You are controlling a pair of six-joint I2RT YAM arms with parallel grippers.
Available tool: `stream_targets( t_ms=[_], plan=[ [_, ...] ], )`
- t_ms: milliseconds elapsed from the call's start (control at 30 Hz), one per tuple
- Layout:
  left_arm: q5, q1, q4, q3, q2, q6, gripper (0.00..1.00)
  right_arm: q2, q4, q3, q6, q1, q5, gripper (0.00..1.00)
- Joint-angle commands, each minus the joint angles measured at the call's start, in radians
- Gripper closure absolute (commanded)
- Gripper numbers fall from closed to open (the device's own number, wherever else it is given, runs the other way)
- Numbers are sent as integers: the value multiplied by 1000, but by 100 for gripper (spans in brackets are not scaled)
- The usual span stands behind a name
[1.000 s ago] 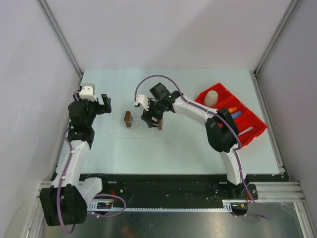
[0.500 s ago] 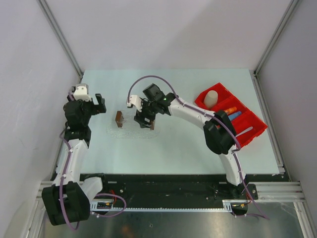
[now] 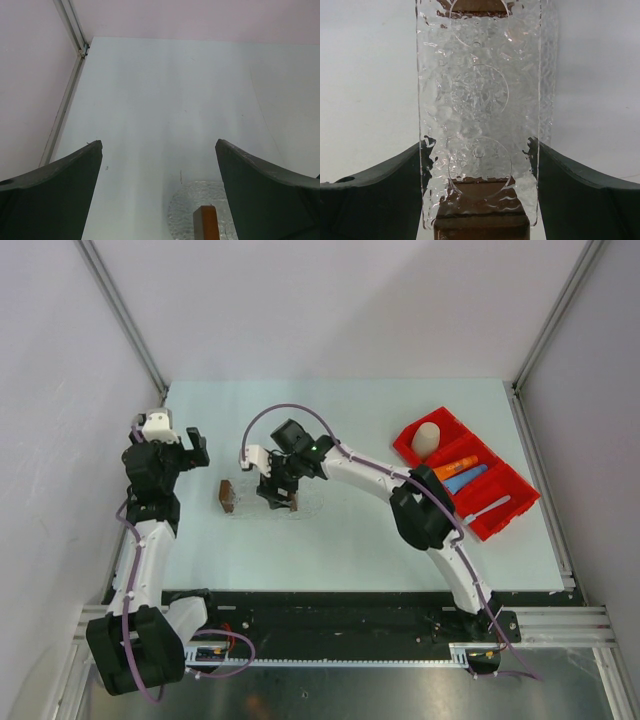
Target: Prepare toiletry sets of a toothbrush and toothpaste on the tray
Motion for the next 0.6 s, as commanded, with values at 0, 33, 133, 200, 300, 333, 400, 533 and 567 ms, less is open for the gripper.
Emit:
stream_targets(
  t_ms=[0,33,133,200,300,333,400,533,567],
  plan=[
    [36,15,9,43,-20,-9,0,14,41,100,-21,0,-28,72],
    [39,15,9,43,-17,-9,0,19,38,106,-21,0,-26,71],
    [48,17,9,40,-14,-9,0,34,34,123,-26,1,-23,71],
    [51,18,9,40,-13,-9,0,40,34,126,-25,3,-21,72],
    [56,18,9,38,-9,-9,0,51,34,130,-25,4,-18,72],
    [56,20,9,38,-9,-7,0,54,34,126,-23,4,-17,71],
    [59,18,9,38,-8,-9,0,60,38,128,-25,9,-11,72],
    [61,21,9,37,-6,-9,0,71,42,136,-15,9,-3,72],
    [61,20,9,37,-6,-9,0,72,42,142,-11,9,-3,71]
  ],
)
